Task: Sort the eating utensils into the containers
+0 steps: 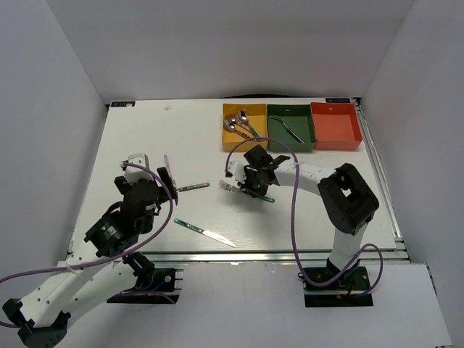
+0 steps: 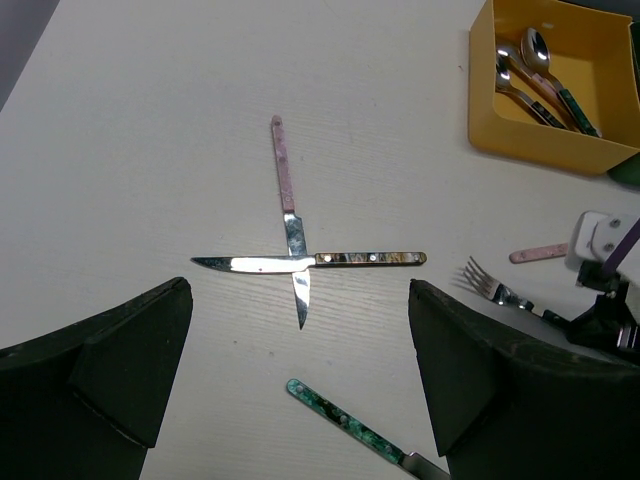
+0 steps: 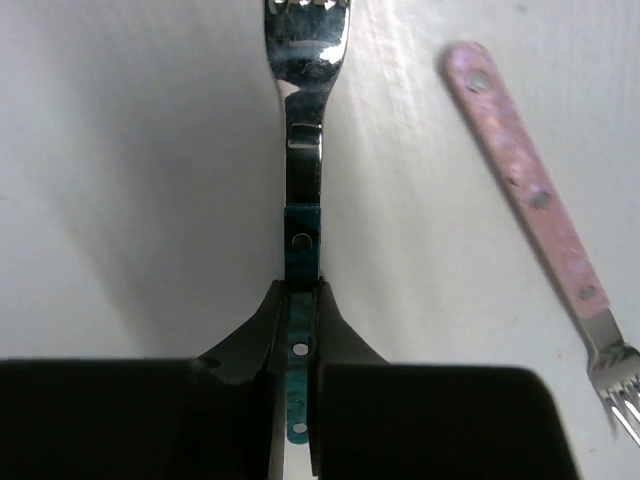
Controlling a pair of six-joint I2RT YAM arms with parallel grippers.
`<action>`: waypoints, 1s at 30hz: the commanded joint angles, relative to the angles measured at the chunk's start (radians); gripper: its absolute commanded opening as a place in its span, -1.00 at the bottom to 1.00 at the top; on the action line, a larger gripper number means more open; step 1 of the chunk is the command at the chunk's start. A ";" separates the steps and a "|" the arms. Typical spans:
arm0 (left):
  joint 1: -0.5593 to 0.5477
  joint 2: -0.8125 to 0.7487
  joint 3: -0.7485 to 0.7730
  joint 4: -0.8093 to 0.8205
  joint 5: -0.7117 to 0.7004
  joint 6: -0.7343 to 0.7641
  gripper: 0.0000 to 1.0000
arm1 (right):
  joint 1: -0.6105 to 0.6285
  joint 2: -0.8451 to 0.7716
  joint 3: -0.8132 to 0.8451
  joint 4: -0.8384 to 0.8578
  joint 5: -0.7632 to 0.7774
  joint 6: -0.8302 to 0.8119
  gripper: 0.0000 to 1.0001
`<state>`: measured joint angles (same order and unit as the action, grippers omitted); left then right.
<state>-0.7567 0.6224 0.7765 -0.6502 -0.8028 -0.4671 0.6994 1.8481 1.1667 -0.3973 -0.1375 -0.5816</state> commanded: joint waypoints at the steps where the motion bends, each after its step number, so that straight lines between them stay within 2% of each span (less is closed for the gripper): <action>1: -0.003 -0.010 -0.006 0.017 0.005 0.008 0.96 | 0.090 -0.022 -0.061 0.004 0.070 0.006 -0.97; 3: -0.003 -0.007 -0.006 0.017 0.005 0.010 0.96 | 0.107 -0.058 -0.056 0.021 0.124 0.011 -1.00; 6: -0.004 -0.003 -0.005 0.015 0.005 0.010 0.96 | 0.083 -0.147 -0.050 0.075 0.084 0.014 -1.00; 7: -0.004 -0.006 -0.005 0.015 0.005 0.008 0.96 | 0.059 -0.174 -0.048 0.090 0.041 0.022 -1.00; 8: -0.004 -0.006 -0.005 0.015 0.005 0.008 0.96 | 0.020 -0.219 -0.045 0.121 -0.068 0.035 -1.00; 9: -0.003 -0.009 -0.006 0.017 0.004 0.008 0.96 | -0.067 -0.233 -0.020 0.132 -0.124 0.055 -1.00; 10: -0.003 -0.010 -0.006 0.017 0.004 0.010 0.96 | -0.104 -0.237 0.000 0.140 -0.193 0.093 -1.00; 12: -0.004 -0.009 -0.005 0.015 -0.002 0.010 0.96 | -0.170 -0.218 0.048 0.164 -0.130 0.112 -1.00; 13: -0.003 -0.007 -0.005 0.015 -0.003 0.010 0.96 | -0.184 -0.169 0.106 0.173 0.000 0.114 -1.00; 15: -0.004 -0.007 -0.005 0.017 0.001 0.012 0.96 | -0.242 -0.086 0.201 0.142 0.117 0.114 -1.00; 16: -0.004 -0.007 -0.005 0.017 0.002 0.013 0.96 | -0.268 0.019 0.353 0.093 0.125 0.112 -1.00; 18: -0.004 -0.006 -0.006 0.017 0.002 0.013 0.96 | -0.343 0.124 0.521 -0.045 0.118 0.103 -1.00; 19: -0.003 -0.004 -0.005 0.018 0.002 0.013 0.96 | -0.360 0.216 0.662 -0.078 0.125 0.091 -1.00; 22: -0.004 0.005 -0.009 0.026 0.010 0.019 0.96 | -0.402 0.356 0.841 -0.153 0.165 0.034 -1.00; 25: -0.004 0.037 -0.006 0.024 0.014 0.022 0.96 | -0.429 0.382 0.873 -0.077 0.171 0.032 -1.00; 30: -0.004 0.068 -0.005 0.021 0.017 0.022 0.96 | -0.452 0.425 0.869 -0.078 0.191 -0.006 -1.00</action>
<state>-0.7567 0.6823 0.7765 -0.6426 -0.7959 -0.4526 0.2440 2.2791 1.9942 -0.4759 0.0364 -0.5518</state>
